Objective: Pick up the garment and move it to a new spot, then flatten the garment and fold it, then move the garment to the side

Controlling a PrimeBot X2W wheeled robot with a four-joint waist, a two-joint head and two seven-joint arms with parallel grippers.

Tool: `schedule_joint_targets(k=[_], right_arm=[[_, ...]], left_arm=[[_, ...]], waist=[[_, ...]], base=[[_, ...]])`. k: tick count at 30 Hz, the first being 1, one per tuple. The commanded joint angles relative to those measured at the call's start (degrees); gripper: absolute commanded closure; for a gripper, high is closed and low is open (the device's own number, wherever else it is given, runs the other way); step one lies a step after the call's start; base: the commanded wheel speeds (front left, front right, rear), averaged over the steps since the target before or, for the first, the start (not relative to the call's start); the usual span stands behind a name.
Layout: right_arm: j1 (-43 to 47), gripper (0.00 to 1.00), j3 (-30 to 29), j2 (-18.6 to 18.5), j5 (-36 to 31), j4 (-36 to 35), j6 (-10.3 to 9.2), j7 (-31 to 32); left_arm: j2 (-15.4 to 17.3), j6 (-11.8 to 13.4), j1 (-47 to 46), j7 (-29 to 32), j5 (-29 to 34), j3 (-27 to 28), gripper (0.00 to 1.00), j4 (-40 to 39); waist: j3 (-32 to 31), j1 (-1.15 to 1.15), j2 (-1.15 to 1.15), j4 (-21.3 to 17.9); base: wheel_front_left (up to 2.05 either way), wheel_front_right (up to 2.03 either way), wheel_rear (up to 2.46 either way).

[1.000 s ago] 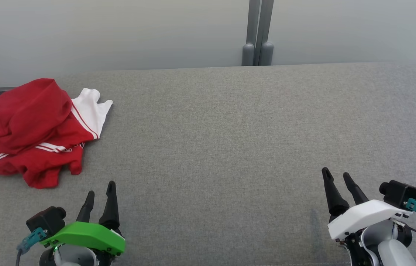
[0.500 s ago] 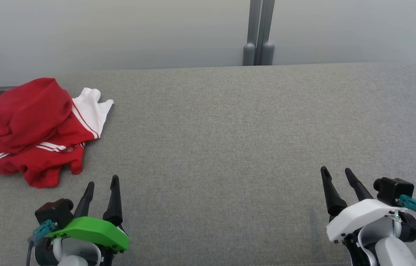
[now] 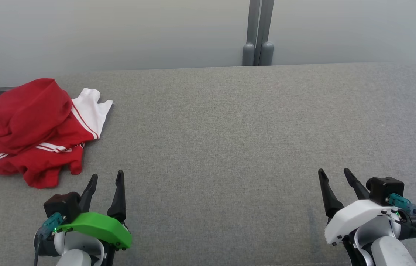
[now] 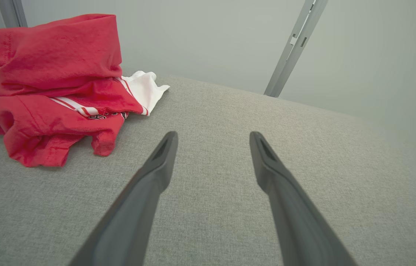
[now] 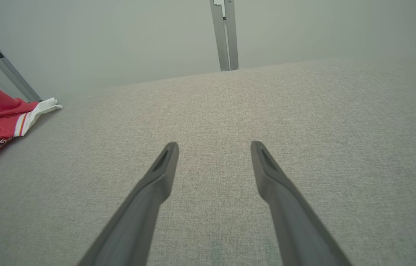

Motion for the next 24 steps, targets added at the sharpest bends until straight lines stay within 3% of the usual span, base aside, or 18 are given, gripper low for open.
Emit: schedule_joint_targets(k=[1, 24], right_arm=[[-1.1, 0.00, 0.1, -0.3, -1.8, 0.0, 0.01, -0.5], [-2.2, 0.00, 1.0, -0.4, -12.2, 2.0, 0.02, -1.5]], left_arm=[[0.6, -0.2, -1.2, -0.4, 1.4, -0.3, 0.00, -0.2], [1.4, 1.8, -1.3, -2.4, 8.2, -1.7, 0.00, 0.6]], waist=[[0.0, 0.00, 0.00, 0.0], [-0.1, 0.00, 0.00, 0.1]], base=[[0.00, 0.00, 0.00], [0.00, 0.00, 0.00]])
